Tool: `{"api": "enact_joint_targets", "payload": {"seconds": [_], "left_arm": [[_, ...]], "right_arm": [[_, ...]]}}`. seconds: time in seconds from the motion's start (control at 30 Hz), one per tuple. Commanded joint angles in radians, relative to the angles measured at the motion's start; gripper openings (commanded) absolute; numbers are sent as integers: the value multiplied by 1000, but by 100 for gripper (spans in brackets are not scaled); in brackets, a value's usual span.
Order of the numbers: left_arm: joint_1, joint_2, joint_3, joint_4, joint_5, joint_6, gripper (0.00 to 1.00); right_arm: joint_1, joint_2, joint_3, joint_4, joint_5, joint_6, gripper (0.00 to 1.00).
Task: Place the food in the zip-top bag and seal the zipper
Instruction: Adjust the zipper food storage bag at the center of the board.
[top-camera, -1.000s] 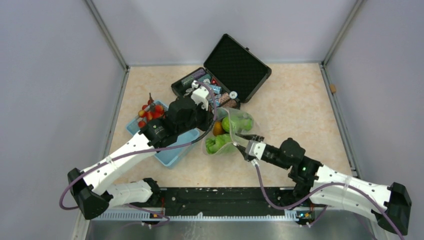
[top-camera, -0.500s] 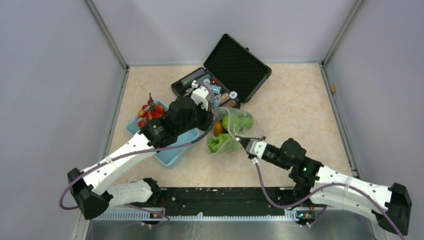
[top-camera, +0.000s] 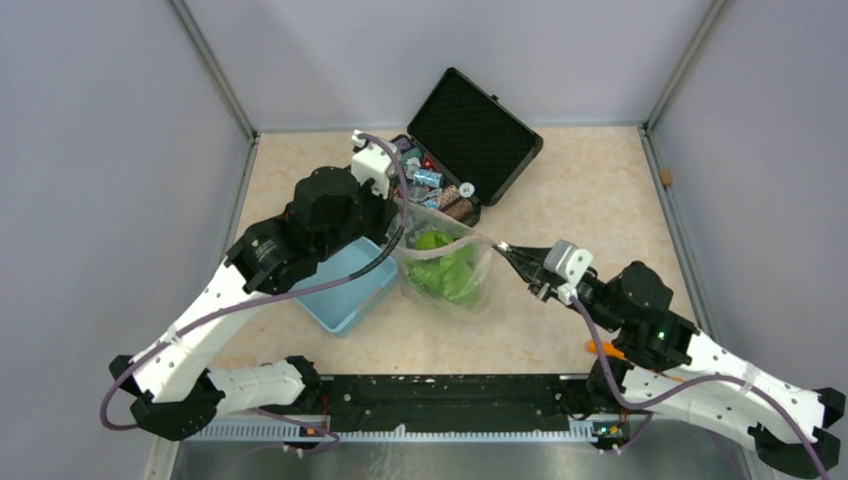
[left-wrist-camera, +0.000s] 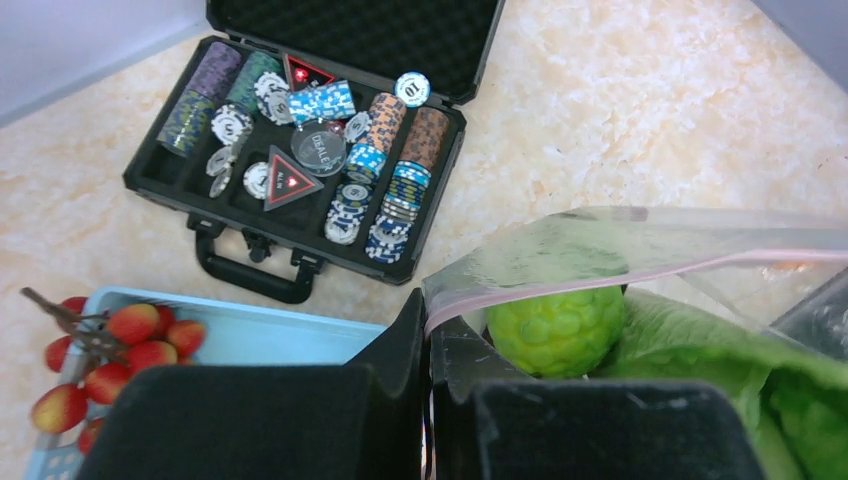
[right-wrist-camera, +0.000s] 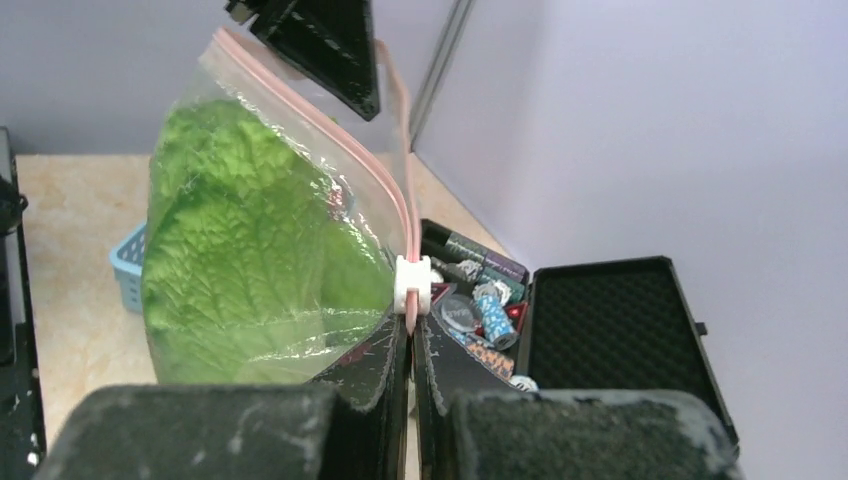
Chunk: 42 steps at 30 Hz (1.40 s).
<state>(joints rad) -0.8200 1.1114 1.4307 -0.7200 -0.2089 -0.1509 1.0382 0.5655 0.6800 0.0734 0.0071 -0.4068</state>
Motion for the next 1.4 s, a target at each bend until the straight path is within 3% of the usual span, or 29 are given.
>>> {"api": "enact_joint_targets", "payload": {"seconds": [0.0, 0.17, 0.27, 0.33, 0.5, 0.53, 0.63, 0.77, 0.93, 1.13, 1.37], "left_arm": [[6, 11, 129, -170, -84, 64, 0], [6, 2, 142, -207, -108, 91, 0], [6, -3, 140, -204, -22, 89, 5], [6, -2, 134, -193, 48, 85, 20], [5, 5, 96, -179, 113, 68, 20], [7, 12, 99, -189, 121, 65, 26], [7, -1, 87, -182, 40, 30, 74], [6, -102, -3, -45, 190, 103, 93], [5, -181, -197, 223, 486, 275, 99], [5, -122, -274, 296, 689, 435, 99], [13, -65, -444, 528, 681, 593, 99]], "right_arm": [[5, -7, 103, -41, 88, 51, 0], [6, -6, 112, -67, 123, 85, 0], [6, -6, 108, -70, 73, 103, 0], [6, 7, 111, -70, 36, 115, 0], [6, 54, 112, -62, -3, 144, 0], [6, 60, 111, -52, -27, 153, 0], [5, 77, 111, -39, -30, 168, 0], [4, 115, 132, -70, -32, 179, 0], [-24, 167, 163, -118, -73, 177, 0], [-103, 207, 145, -80, -174, 214, 0], [-108, 229, 135, -80, -215, 228, 0]]}}
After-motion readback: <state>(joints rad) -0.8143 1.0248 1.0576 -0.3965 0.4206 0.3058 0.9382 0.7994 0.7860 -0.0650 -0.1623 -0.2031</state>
